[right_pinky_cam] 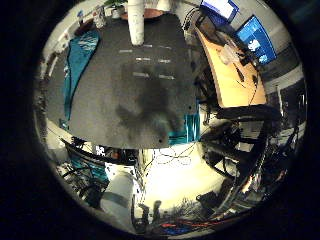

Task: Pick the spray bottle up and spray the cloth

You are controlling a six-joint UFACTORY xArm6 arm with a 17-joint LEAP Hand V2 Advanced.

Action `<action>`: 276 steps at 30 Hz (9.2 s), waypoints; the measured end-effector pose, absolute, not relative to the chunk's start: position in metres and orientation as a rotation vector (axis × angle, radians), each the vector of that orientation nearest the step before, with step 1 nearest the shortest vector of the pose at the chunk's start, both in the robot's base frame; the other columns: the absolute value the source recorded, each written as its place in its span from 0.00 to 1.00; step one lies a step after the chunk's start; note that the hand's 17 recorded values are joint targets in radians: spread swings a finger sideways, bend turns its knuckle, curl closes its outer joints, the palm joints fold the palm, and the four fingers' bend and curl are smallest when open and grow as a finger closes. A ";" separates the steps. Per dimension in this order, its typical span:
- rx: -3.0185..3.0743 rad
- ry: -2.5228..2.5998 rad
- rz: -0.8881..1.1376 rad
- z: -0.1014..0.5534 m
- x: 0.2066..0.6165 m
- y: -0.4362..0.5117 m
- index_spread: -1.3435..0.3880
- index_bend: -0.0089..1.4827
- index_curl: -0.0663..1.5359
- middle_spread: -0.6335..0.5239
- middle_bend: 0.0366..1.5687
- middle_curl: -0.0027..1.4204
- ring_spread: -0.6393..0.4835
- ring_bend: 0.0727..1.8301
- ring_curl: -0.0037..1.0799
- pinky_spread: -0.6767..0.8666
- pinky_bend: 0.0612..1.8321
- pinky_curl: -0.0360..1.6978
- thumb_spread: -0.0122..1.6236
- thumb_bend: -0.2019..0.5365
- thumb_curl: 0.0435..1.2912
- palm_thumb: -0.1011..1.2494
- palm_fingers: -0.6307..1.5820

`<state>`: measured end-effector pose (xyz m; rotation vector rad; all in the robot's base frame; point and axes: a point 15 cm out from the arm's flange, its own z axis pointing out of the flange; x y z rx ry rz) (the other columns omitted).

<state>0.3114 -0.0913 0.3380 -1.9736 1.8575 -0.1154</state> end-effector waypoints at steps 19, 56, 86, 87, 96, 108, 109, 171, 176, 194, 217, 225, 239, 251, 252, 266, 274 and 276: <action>-1.779 1.834 -0.226 0.346 0.347 -0.158 0.60 0.11 0.20 0.59 0.14 0.25 0.69 0.17 0.23 0.70 0.23 0.19 0.59 0.23 0.19 0.36 0.37; -1.314 1.697 -0.057 0.288 0.464 -0.227 0.64 0.11 0.21 0.59 0.16 0.25 0.66 0.21 0.23 0.68 0.25 0.18 0.63 0.24 0.19 0.38 0.37; -1.349 1.453 0.372 0.264 0.549 -0.175 0.64 0.10 0.20 0.64 0.14 0.25 0.69 0.22 0.23 0.70 0.28 0.18 0.63 0.23 0.18 0.39 0.34; -1.351 1.447 0.387 0.265 0.549 -0.171 0.64 0.10 0.20 0.64 0.14 0.25 0.69 0.22 0.23 0.70 0.29 0.18 0.62 0.23 0.18 0.38 0.34; -1.405 1.432 0.439 0.264 0.559 -0.156 0.65 0.11 0.20 0.68 0.13 0.24 0.71 0.20 0.22 0.71 0.30 0.18 0.61 0.24 0.18 0.36 0.32; -1.457 1.388 0.455 0.284 0.586 -0.137 0.65 0.11 0.20 0.68 0.13 0.24 0.71 0.20 0.23 0.71 0.29 0.18 0.60 0.24 0.18 0.35 0.33; -1.461 1.385 0.462 0.284 0.587 -0.133 0.65 0.11 0.20 0.68 0.14 0.24 0.71 0.20 0.23 0.71 0.29 0.18 0.60 0.24 0.18 0.35 0.33; -1.443 1.271 0.829 0.319 0.549 -0.058 0.67 0.73 0.47 0.47 0.79 0.43 0.44 0.73 0.50 0.27 0.66 0.34 0.71 0.26 0.32 0.72 0.85; -1.469 1.239 0.973 0.345 0.525 -0.030 0.67 0.75 0.46 0.47 0.80 0.43 0.43 0.74 0.51 0.28 0.66 0.36 0.73 0.26 0.34 0.73 0.84; -1.815 1.241 1.151 0.386 0.464 0.045 0.67 0.80 0.45 0.45 0.83 0.43 0.42 0.76 0.52 0.28 0.66 0.44 0.76 0.26 0.38 0.75 0.83; -2.088 1.329 1.360 0.386 0.414 0.147 0.66 0.78 0.46 0.45 0.85 0.42 0.42 0.77 0.53 0.28 0.63 0.50 0.69 0.26 0.47 0.79 0.83; -2.146 1.371 1.385 0.378 0.406 0.161 0.66 0.78 0.47 0.45 0.85 0.42 0.42 0.77 0.53 0.28 0.62 0.51 0.69 0.26 0.49 0.78 0.83; -2.160 1.495 1.493 0.324 0.411 0.145 0.66 0.78 0.47 0.45 0.84 0.43 0.42 0.77 0.53 0.27 0.61 0.53 0.70 0.26 0.51 0.77 0.83; -2.191 1.458 1.381 0.359 0.405 0.142 0.66 0.78 0.48 0.45 0.84 0.43 0.42 0.77 0.53 0.27 0.60 0.53 0.70 0.26 0.51 0.76 0.83; -2.197 1.453 1.366 0.364 0.404 0.142 0.66 0.77 0.48 0.45 0.84 0.43 0.42 0.77 0.53 0.27 0.60 0.53 0.70 0.26 0.51 0.76 0.83; -2.228 1.480 1.393 0.349 0.403 0.147 0.66 0.77 0.48 0.45 0.84 0.43 0.42 0.77 0.53 0.27 0.60 0.54 0.70 0.26 0.53 0.75 0.83; -2.211 1.492 1.430 0.337 0.406 0.146 0.66 0.77 0.48 0.45 0.84 0.43 0.42 0.77 0.53 0.27 0.60 0.54 0.70 0.26 0.53 0.75 0.83; -2.213 1.484 1.426 0.339 0.406 0.146 0.66 0.77 0.48 0.45 0.84 0.43 0.42 0.77 0.53 0.27 0.60 0.54 0.70 0.26 0.53 0.75 0.83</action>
